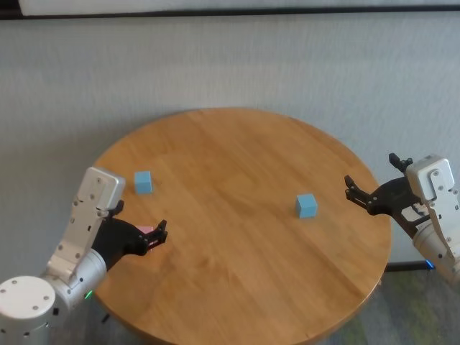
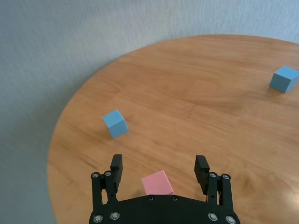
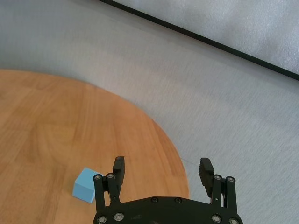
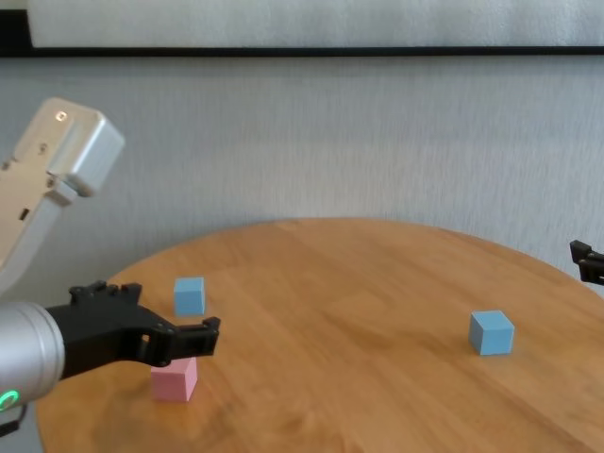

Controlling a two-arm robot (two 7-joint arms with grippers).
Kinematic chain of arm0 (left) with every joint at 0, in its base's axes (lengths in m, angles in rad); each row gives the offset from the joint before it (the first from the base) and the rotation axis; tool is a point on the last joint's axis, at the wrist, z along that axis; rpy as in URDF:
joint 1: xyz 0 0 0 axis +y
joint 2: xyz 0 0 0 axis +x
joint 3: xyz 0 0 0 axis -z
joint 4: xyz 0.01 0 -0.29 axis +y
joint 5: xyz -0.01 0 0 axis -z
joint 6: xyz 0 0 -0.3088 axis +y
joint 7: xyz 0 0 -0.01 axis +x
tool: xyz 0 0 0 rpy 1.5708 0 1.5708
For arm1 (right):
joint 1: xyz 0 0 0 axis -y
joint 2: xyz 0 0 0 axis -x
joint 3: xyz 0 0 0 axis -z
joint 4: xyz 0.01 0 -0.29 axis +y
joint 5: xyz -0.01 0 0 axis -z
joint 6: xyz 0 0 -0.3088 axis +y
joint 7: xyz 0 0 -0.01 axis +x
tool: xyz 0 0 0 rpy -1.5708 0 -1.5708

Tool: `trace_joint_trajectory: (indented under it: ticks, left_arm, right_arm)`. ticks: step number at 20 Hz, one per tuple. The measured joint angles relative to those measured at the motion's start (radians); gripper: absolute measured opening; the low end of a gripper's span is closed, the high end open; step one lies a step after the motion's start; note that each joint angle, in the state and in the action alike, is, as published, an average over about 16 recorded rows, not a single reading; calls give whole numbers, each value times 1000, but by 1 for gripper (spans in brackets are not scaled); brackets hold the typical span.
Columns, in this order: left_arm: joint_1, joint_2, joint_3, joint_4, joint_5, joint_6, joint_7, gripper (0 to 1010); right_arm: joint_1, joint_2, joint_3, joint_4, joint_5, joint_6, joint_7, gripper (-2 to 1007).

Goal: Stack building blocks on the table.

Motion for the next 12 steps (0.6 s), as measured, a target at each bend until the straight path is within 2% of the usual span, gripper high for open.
trace_joint_trajectory:
  ticks: [12]
  left_arm:
    - [-19,-52,-8,61,-1,27,-29,1000]
  right_arm:
    - [0,0,0,0,0,0,0,1005]
